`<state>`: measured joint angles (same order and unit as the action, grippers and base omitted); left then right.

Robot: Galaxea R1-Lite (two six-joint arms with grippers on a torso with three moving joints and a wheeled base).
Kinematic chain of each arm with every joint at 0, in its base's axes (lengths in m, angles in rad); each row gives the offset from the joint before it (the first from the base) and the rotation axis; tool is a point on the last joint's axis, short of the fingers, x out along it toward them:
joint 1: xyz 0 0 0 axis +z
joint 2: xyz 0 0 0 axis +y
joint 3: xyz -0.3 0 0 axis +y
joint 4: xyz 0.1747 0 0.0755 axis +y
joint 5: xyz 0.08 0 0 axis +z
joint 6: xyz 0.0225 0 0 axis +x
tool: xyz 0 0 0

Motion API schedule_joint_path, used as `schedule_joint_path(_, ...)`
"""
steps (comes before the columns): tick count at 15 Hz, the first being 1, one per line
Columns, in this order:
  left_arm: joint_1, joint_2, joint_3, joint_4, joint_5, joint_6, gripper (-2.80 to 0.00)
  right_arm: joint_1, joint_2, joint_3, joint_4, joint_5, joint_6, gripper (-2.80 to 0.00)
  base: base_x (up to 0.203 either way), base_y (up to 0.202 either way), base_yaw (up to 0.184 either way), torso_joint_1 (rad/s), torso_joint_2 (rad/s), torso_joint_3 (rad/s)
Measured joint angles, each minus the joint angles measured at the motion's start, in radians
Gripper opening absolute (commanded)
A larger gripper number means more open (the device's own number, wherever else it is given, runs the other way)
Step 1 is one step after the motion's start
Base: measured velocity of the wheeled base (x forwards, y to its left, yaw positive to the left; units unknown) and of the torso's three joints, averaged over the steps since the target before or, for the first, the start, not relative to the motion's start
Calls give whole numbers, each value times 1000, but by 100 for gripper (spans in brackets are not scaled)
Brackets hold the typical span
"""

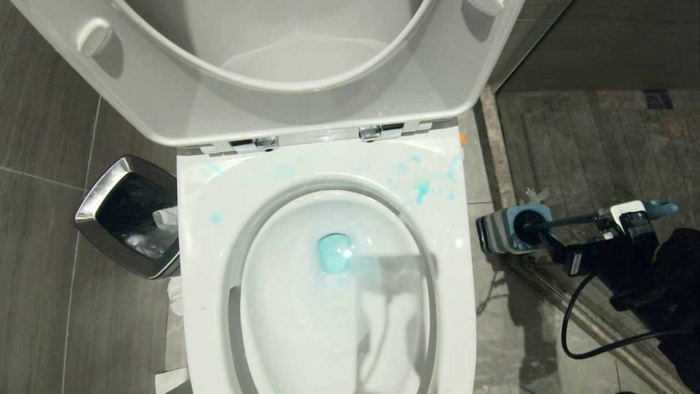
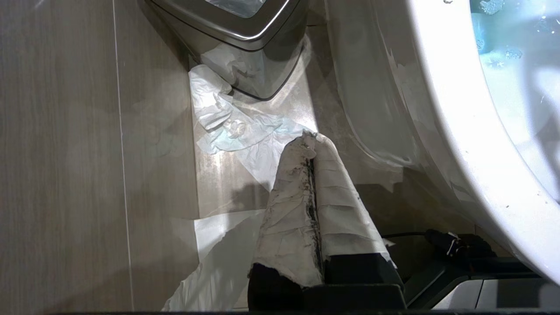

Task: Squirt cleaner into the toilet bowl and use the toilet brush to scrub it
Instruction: Scrub the toilet bowl

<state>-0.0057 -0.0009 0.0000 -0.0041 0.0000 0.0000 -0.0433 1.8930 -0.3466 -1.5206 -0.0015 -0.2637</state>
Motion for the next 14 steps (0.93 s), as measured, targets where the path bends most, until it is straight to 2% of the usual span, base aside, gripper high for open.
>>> schedule_joint_path(3, 0, 0, 0, 0, 0, 0, -280, -13, 9, -52, 0, 33, -17, 0, 0, 0, 0, 0, 0, 0)
schedule_joint_path(10, 0, 0, 0, 0, 0, 0, -280, -15, 88, -215, 0, 42, -69, 0, 0, 0, 0, 0, 0, 0)
schedule_joint_path(11, 0, 0, 0, 0, 0, 0, -280, -15, 92, -231, 0, 48, -69, -280, 0, 0, 0, 0, 0, 0)
schedule_joint_path(14, 0, 0, 0, 0, 0, 0, -280, -13, 95, -253, 0, 80, -72, -280, 0, 0, 0, 0, 0, 0)
